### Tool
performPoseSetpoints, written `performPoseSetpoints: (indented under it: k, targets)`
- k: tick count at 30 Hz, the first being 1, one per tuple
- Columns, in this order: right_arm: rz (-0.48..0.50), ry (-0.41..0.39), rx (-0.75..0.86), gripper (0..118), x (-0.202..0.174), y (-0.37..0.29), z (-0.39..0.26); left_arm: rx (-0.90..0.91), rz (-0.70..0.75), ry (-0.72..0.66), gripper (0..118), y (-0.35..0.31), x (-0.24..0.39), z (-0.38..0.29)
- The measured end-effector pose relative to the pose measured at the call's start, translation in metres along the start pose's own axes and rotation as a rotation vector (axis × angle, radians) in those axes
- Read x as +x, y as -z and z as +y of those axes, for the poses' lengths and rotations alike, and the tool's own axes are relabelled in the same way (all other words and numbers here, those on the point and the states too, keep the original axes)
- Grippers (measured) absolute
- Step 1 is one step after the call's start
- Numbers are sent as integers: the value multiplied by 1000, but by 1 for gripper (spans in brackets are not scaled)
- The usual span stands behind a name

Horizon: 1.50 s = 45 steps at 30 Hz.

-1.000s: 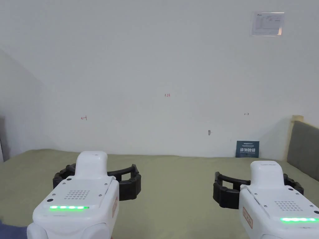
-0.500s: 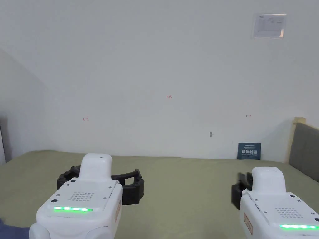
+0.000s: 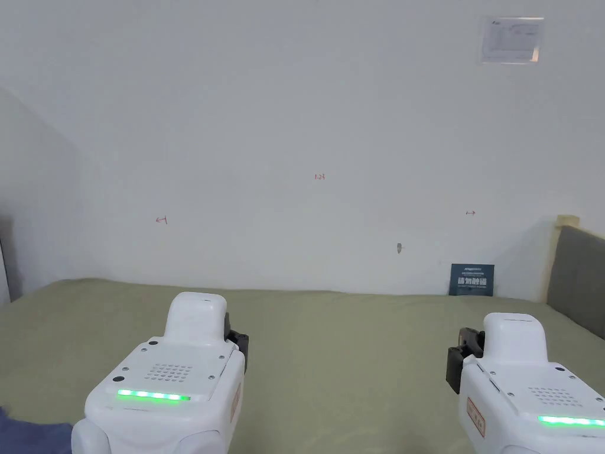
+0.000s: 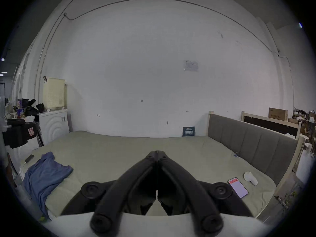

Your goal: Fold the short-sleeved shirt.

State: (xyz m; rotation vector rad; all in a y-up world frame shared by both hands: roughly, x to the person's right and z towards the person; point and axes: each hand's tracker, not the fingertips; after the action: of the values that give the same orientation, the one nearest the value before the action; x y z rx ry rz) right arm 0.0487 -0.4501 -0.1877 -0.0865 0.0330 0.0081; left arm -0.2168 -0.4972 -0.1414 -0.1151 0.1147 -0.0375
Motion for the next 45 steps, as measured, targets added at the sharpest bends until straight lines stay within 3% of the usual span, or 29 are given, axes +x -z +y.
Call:
performPoseSetpoints:
  k: [9, 13, 18, 24, 30, 35, 45]
  targets:
    - [-9, -28, -48, 0, -8, 11, -7, -3, 43, -29, 0, 3, -16, 0]
    - [68, -52, -70, 0, -30, 23, -11, -31, 127, -64, 0, 4, -47, -3]
    - [222, -121, -55, 0, -101, 39, -18, -50, 295, -111, 0, -10, -114, -6]
    - [453, -92, -70, 0, -197, 54, -29, -63, 534, -95, 0, -47, -195, -16]
    - [573, -68, -90, 0, -257, 59, -35, -85, 657, -86, 0, -72, -237, -26]
    - [619, -71, -106, 0, -275, 61, -40, -108, 697, -93, 0, -76, -254, -36]
    - [611, -101, -135, 0, -281, 75, -53, -134, 687, -119, 0, -53, -265, -53]
